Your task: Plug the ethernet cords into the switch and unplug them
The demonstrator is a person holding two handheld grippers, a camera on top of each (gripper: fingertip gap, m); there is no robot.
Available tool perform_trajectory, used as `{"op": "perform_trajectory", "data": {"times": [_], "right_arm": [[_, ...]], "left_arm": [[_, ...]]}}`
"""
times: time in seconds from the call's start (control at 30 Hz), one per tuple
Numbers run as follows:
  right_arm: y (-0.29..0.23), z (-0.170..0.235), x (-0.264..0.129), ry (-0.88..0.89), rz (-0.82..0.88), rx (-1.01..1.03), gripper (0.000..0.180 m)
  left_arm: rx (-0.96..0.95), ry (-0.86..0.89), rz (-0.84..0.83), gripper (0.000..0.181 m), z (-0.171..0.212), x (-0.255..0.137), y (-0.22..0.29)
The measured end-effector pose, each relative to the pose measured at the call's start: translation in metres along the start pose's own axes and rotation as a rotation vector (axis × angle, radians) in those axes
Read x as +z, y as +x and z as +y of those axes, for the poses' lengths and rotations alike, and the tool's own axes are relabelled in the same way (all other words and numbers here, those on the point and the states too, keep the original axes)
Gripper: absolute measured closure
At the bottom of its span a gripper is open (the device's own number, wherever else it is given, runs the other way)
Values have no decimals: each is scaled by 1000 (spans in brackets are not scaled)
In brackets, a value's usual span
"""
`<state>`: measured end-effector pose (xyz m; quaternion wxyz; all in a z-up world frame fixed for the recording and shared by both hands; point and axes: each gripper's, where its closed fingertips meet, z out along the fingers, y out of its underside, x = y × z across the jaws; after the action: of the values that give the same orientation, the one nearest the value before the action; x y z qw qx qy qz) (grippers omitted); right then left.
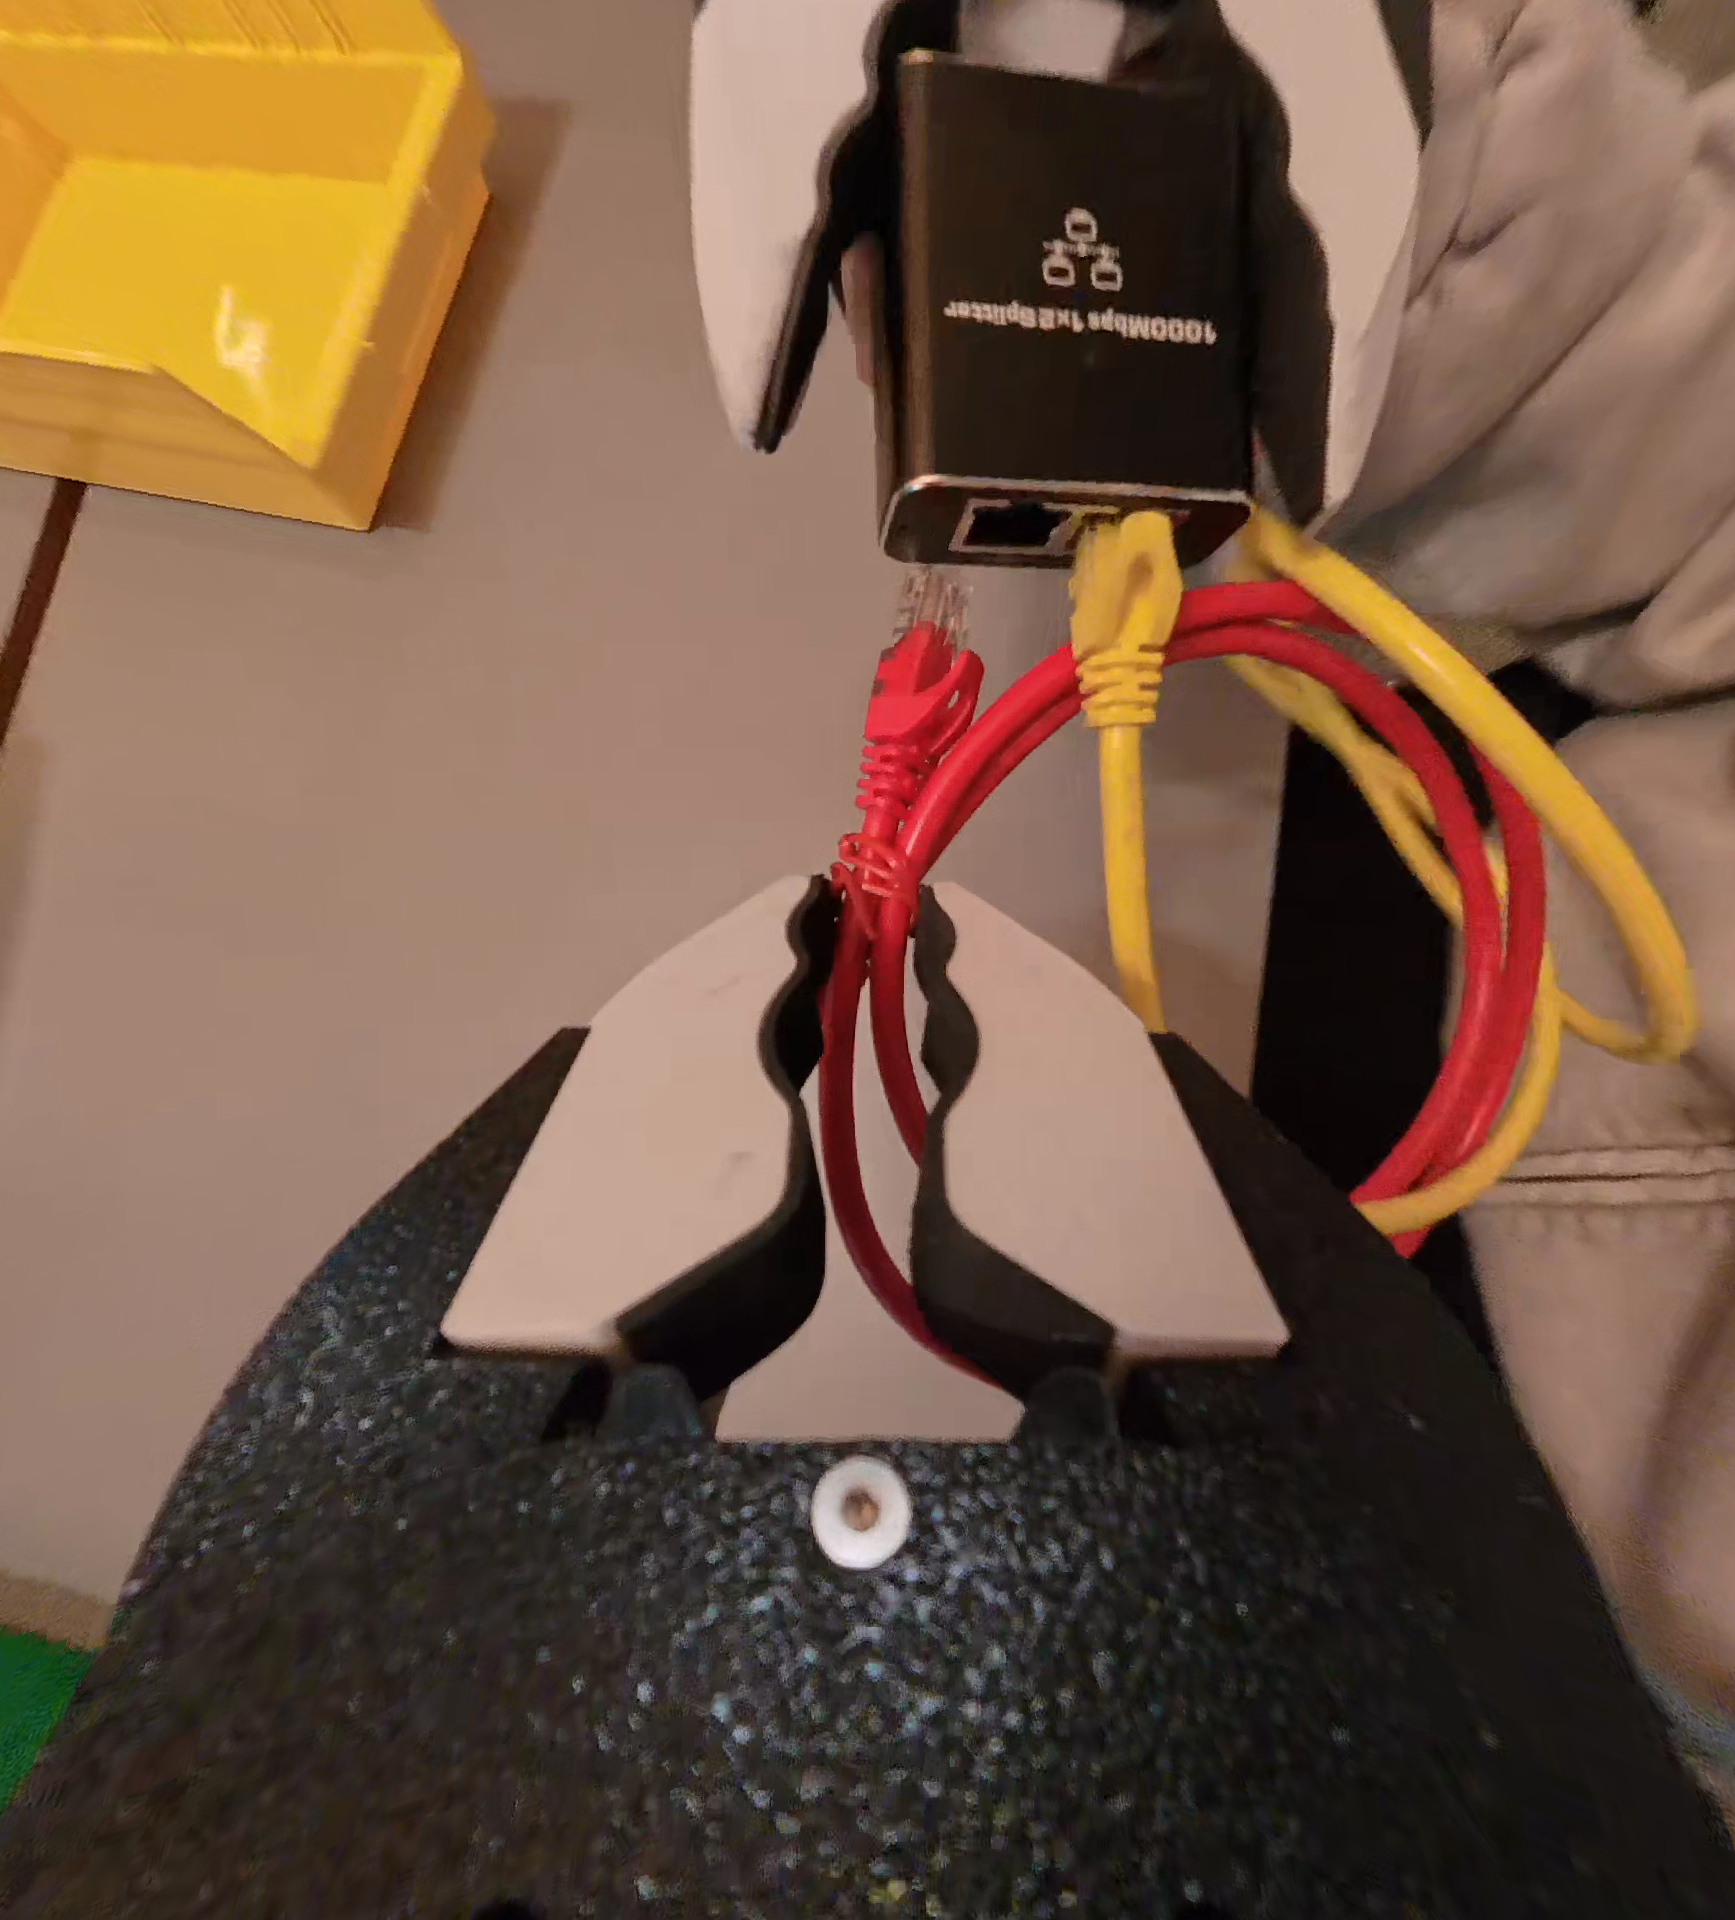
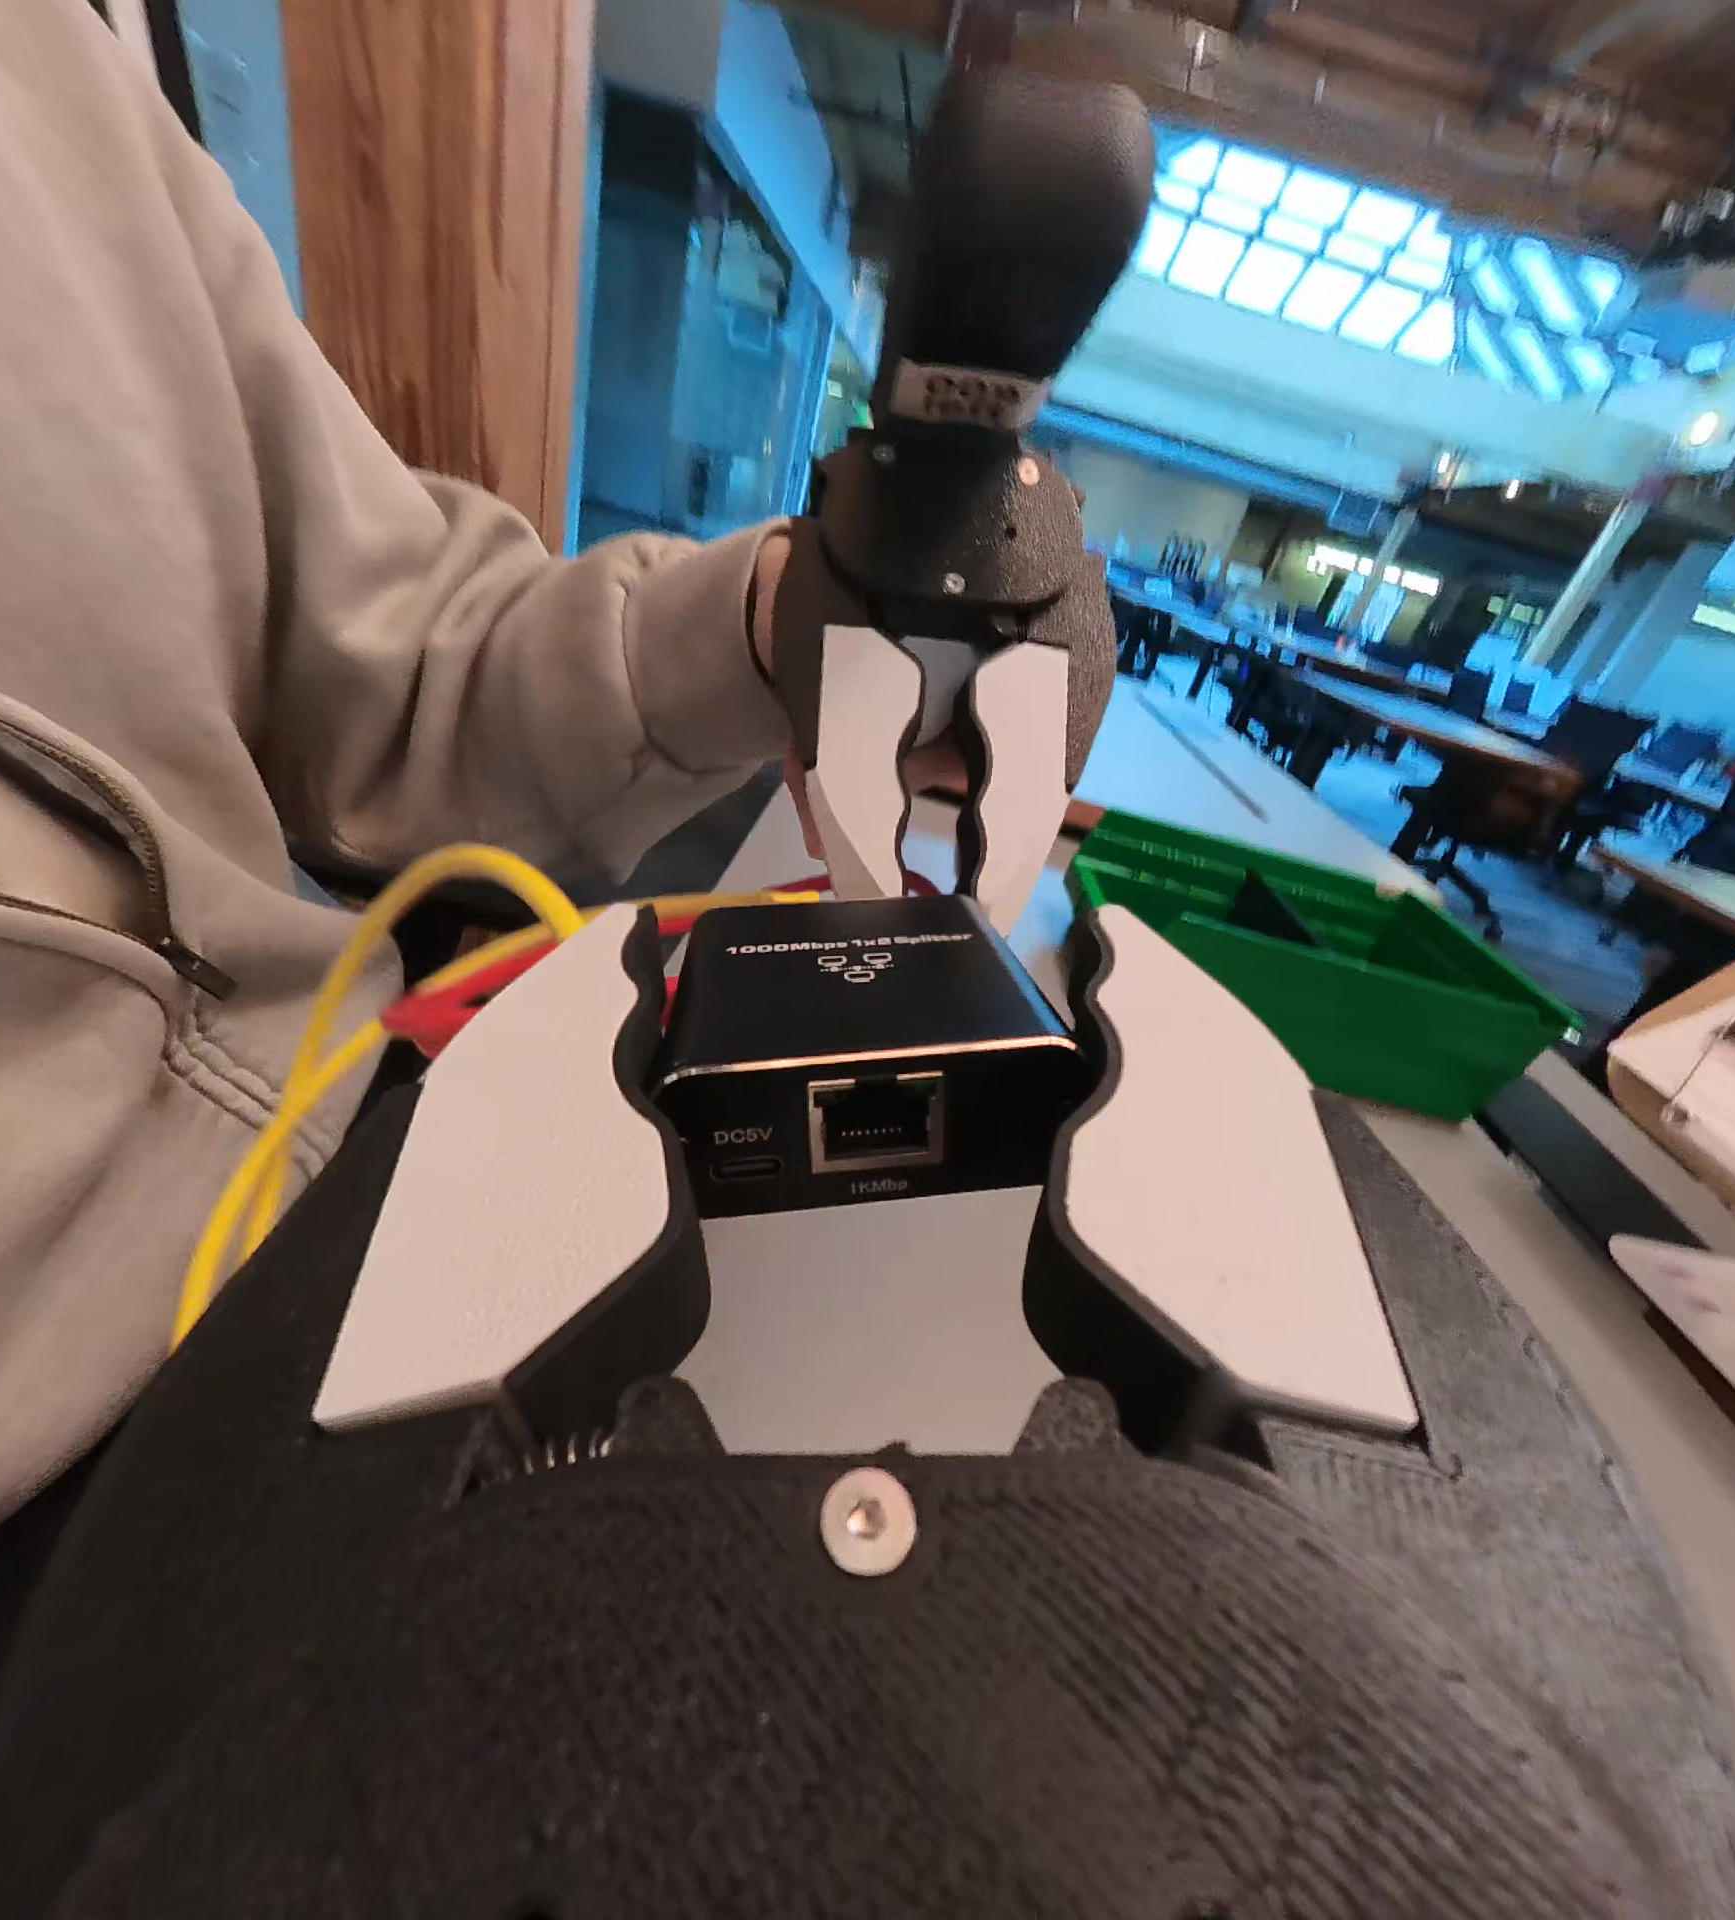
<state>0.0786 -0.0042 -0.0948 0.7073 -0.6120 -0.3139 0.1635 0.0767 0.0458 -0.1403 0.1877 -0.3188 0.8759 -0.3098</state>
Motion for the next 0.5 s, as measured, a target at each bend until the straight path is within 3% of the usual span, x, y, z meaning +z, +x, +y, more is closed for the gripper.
{"op": "perform_trajectory", "data": {"times": [0.2,0.5], "right_arm": [[0,-8,-8,40,4,-19,103],[5,-5,-10,30,16,18,103]], "left_arm": [[-197,114,168,167,-17,-7,10],[-178,235,156,167,-25,-14,7]]}}
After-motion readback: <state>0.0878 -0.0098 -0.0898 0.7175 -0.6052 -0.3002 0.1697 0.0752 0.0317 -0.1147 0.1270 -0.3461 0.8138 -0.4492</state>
